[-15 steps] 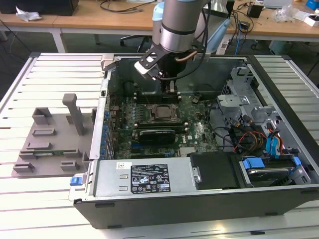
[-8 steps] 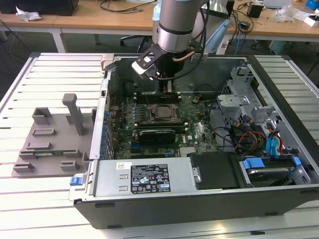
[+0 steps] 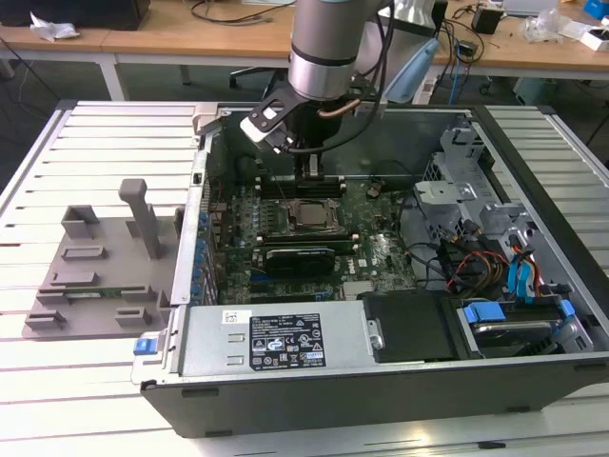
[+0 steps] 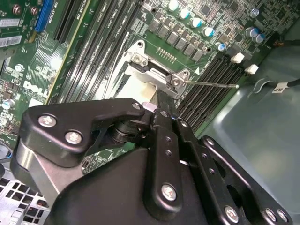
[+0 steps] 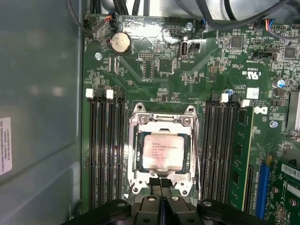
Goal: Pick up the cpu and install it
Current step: 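Close the cpu cover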
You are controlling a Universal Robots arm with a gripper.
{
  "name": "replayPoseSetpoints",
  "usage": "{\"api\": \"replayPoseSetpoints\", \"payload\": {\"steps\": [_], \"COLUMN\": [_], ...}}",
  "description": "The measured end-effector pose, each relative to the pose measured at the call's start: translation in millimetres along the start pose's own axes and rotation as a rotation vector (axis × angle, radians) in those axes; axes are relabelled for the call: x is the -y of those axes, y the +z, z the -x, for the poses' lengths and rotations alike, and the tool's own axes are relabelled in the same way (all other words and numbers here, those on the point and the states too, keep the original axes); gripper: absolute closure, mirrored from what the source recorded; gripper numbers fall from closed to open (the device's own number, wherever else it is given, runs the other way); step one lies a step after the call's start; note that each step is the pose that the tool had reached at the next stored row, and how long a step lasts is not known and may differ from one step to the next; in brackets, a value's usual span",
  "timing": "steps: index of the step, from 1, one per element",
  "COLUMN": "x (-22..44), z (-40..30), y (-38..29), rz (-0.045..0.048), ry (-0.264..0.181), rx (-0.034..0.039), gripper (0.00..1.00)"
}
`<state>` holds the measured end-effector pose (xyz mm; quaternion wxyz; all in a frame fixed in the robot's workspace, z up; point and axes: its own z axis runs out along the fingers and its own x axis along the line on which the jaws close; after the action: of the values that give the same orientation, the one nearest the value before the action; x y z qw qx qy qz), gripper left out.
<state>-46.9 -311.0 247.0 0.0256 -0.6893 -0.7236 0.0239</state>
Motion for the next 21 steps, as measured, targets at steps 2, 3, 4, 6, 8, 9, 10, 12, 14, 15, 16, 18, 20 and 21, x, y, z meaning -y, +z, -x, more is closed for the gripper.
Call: {"api": "replayPoseSetpoints", "payload": {"steps": [2, 3, 4, 6, 8, 9, 10, 12, 14, 15, 16, 18, 20, 21], "x": [2.3, 3.2, 4.5, 6.3, 8.6, 9.4, 10.9, 13.3, 14.7, 15.5, 16.1, 18.2, 20.2, 22.2], "z": [-0.1, -0.2, -0.2, -0.3, -0.4, -0.5, -0.5, -0.6, -0.7, -0.8, -0.8, -0.9, -1.0, -1.1], "y": [0.2, 0.2, 0.3, 0.4, 0.6, 0.6, 0.8, 0.9, 1.0, 1.1, 1.1, 1.3, 1.4, 1.6], "rz": [0.0000, 0.0000, 0.0000, 0.0000, 0.0000, 0.0000, -0.0001, 0.0000, 0.0000, 0.0001, 0.0000, 0.0000, 0.0000, 0.0000], "ry": [0.000, 0.000, 0.000, 0.000, 0.000, 0.000, 0.000, 0.000, 0.000, 0.000, 0.000, 0.000, 0.000, 0.000], "rx": [0.0001, 0.0001, 0.0001, 0.0001, 0.0000, 0.0001, 0.0001, 0.0001, 0.0000, 0.0001, 0.0001, 0.0001, 0.0000, 0.0001], "gripper": [0.89, 0.89, 0.89, 0.89, 0.89, 0.89, 0.89, 0.89, 0.89, 0.89, 0.89, 0.89, 0.89, 0.89]}}
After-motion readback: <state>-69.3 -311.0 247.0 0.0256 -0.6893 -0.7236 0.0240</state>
